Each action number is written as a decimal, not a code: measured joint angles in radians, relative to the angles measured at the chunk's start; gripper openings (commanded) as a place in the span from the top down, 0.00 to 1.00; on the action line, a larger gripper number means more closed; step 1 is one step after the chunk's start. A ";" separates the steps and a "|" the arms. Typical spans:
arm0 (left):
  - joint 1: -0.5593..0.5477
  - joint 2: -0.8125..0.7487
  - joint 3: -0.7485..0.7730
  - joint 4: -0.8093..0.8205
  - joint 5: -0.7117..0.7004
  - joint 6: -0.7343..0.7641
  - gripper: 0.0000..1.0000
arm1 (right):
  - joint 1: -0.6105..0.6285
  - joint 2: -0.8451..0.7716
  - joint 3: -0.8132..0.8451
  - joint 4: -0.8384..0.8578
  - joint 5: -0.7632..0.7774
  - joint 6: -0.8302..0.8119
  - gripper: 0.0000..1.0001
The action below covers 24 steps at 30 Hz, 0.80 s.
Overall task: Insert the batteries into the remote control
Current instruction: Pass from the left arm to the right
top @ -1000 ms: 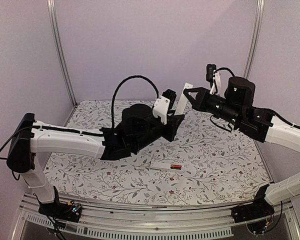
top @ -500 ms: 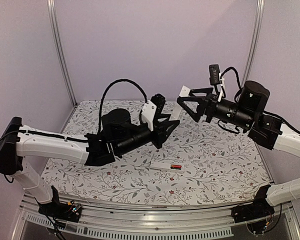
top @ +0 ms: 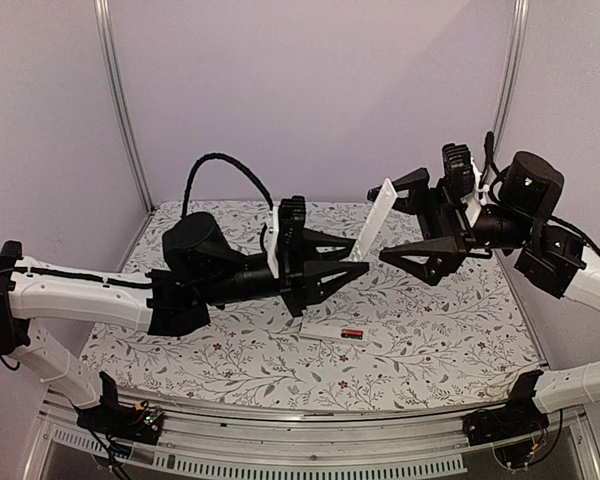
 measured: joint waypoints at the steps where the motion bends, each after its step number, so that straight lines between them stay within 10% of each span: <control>1: -0.002 0.000 0.000 0.005 0.007 0.001 0.92 | 0.000 0.020 0.009 -0.005 -0.002 0.003 0.19; 24: -0.007 0.018 0.001 0.023 0.026 0.007 0.81 | 0.000 0.105 0.019 0.103 -0.155 0.107 0.79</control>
